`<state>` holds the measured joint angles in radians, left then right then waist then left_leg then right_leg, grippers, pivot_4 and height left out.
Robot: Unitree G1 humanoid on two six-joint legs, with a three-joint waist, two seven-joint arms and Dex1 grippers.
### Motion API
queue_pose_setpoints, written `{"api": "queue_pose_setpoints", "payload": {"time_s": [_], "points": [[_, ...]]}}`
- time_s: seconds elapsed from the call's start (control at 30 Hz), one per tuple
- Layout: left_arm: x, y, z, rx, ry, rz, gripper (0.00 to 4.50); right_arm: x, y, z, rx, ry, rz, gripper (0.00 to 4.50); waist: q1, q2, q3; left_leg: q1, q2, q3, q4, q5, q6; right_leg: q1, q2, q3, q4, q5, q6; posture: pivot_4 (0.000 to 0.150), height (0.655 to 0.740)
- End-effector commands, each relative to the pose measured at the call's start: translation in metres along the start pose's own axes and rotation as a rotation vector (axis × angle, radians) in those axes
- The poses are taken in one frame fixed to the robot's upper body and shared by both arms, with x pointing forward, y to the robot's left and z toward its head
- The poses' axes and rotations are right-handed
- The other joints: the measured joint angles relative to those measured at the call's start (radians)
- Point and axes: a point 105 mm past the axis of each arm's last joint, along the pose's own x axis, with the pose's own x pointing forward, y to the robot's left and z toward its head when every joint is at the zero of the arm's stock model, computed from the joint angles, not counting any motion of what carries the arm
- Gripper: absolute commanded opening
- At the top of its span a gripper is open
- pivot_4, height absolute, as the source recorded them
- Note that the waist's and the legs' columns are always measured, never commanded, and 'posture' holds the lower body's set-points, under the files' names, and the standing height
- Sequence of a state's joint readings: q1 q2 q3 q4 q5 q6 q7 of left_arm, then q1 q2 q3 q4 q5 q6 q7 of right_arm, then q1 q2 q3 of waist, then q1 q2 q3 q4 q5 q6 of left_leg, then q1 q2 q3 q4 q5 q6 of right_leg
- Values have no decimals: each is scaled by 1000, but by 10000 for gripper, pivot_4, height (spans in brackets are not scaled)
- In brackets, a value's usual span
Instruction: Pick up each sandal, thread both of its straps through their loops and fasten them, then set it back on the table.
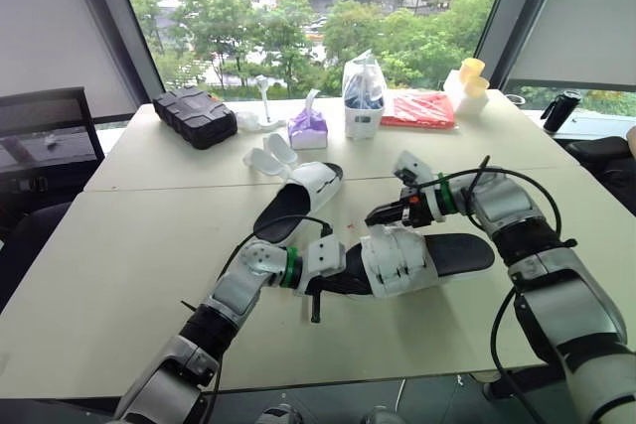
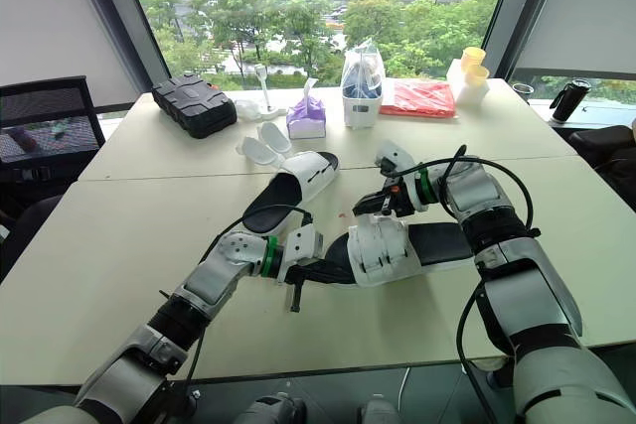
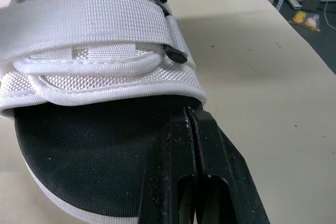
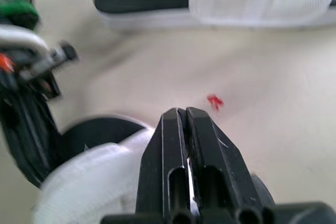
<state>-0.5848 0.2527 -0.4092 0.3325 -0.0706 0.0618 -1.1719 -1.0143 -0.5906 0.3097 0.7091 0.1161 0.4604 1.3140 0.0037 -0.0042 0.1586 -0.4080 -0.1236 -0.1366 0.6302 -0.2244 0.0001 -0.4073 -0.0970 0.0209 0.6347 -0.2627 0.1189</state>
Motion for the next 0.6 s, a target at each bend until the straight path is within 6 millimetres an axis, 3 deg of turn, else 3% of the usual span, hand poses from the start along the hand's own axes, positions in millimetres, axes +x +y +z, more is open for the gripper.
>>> {"api": "queue_pose_setpoints", "payload": {"time_s": [0.03, 0.2, 0.3, 0.47, 0.6], "points": [[7, -17, -21, -49, 75, -68, 0, -4, -10, 5, -82, 44, -68, 243, 0, 0, 0, 0, 0, 0, 0, 0, 0, 0, 0, 0, 0, 0, 0, 1500, 7400], [7, -17, -21, -50, 74, -68, 0, 1, -6, -9, -126, 116, -43, 243, 0, 0, 0, 2, 0, 0, 1, 0, 0, 2, 0, 0, 0, 0, 0, 1500, 7400], [7, -17, -21, -49, 73, -67, 0, 4, -3, -16, -165, 164, -29, 8916, 2, 0, 0, 2, 0, 0, 1, 0, 0, 2, 0, 0, 1, 0, 0, 1500, 7400], [7, -17, -21, -50, 72, -64, 0, 7, -5, -22, -237, 209, -49, 33646, 8, 1, -1, 2, 0, 0, -2, 0, -1, 1, 0, 0, 0, 0, 0, 1500, 7400], [7, -16, -20, -50, 72, -61, 0, 9, -15, -19, -280, 204, -130, 33646, 6, 1, -1, 2, 0, 0, -2, 0, -1, 1, 0, 0, 0, 0, 0, 1500, 7400]]}}
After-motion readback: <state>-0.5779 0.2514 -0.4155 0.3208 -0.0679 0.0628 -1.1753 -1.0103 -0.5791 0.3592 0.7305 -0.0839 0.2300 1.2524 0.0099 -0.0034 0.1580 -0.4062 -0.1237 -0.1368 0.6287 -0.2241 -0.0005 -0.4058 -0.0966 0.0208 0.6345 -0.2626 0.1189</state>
